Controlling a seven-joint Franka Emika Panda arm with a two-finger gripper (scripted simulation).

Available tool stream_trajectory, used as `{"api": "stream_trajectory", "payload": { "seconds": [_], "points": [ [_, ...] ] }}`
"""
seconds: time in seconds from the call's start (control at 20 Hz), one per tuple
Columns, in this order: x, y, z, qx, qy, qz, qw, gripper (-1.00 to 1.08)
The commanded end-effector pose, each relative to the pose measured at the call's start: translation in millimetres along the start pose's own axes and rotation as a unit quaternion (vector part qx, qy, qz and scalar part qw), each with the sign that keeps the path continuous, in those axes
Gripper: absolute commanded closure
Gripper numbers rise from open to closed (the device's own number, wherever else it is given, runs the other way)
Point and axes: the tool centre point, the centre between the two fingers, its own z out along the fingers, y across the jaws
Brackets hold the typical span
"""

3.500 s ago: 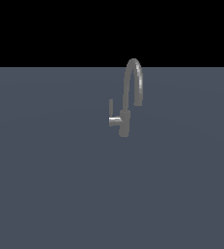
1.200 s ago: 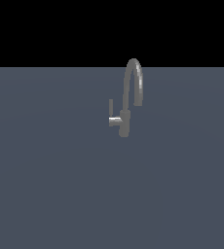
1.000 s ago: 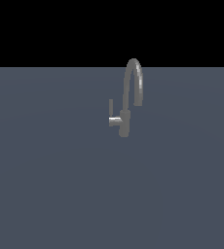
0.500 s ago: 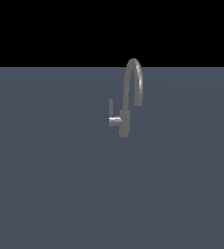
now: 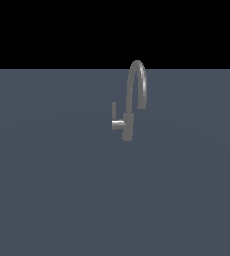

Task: Turn on the faucet by rotating a designated handle.

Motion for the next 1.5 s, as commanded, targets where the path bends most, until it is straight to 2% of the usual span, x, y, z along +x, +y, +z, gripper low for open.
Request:
{"api": "stream_trajectory", "payload": {
  "seconds": [0.0,0.35,0.65,1.1,1.45],
  "points": [
    [-6,-16,24,-0.013,0.008,0.018,0.9997,1.08],
    [-25,-50,111,-0.054,0.023,0.066,0.9961,1.08],
    [-42,-62,203,-0.094,0.026,0.109,0.9892,1.08],
    [-70,-45,343,-0.156,0.016,0.174,0.9721,1.08],
    [-86,-24,409,-0.187,0.007,0.207,0.9601,1.08]
  ]
}}
